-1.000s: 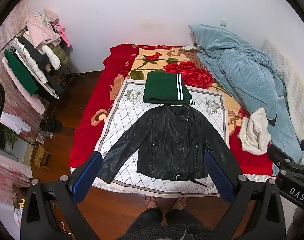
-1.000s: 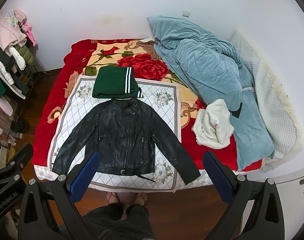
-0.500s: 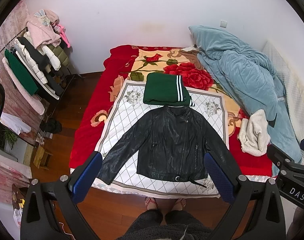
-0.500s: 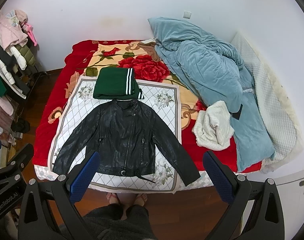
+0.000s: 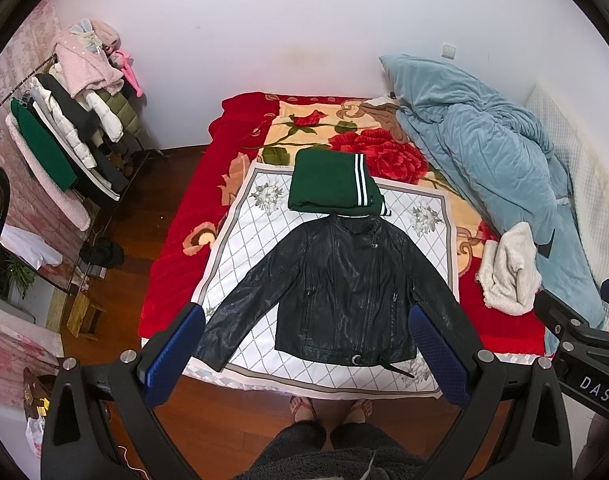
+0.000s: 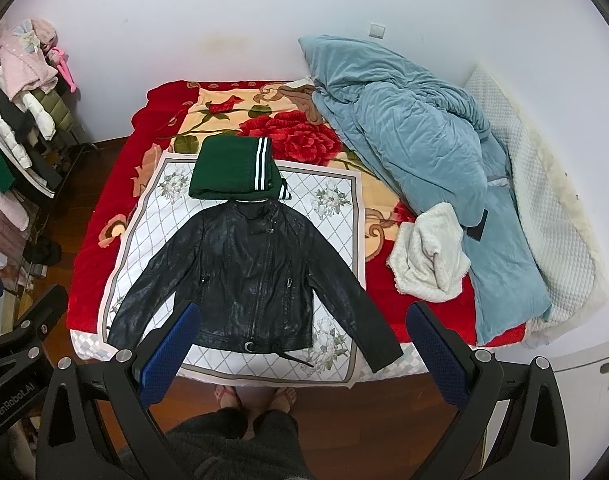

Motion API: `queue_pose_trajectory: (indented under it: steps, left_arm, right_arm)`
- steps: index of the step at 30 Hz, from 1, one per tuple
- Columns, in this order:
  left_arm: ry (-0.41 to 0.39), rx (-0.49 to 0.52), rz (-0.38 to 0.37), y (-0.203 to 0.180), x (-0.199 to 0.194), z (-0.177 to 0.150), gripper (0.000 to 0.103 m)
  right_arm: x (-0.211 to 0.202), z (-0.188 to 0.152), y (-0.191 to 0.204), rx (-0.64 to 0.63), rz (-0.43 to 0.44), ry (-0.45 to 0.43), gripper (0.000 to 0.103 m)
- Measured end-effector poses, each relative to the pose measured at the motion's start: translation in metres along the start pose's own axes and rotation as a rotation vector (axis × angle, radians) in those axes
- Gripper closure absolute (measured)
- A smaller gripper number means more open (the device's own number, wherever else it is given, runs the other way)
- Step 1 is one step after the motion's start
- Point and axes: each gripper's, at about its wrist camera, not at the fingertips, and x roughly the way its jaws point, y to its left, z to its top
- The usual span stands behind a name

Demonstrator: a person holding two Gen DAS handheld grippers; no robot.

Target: Fold large clothes

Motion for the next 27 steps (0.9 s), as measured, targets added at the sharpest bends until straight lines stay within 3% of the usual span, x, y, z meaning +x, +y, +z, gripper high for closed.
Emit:
queue_pose_trajectory:
  steps: [27]
  left_arm:
    - [-0.021,0.002,0.002,-0.003,0.002,0.019,0.000]
  right_arm:
    - [-0.004,0.008,0.007,0.014,0.000,0.004,0.000]
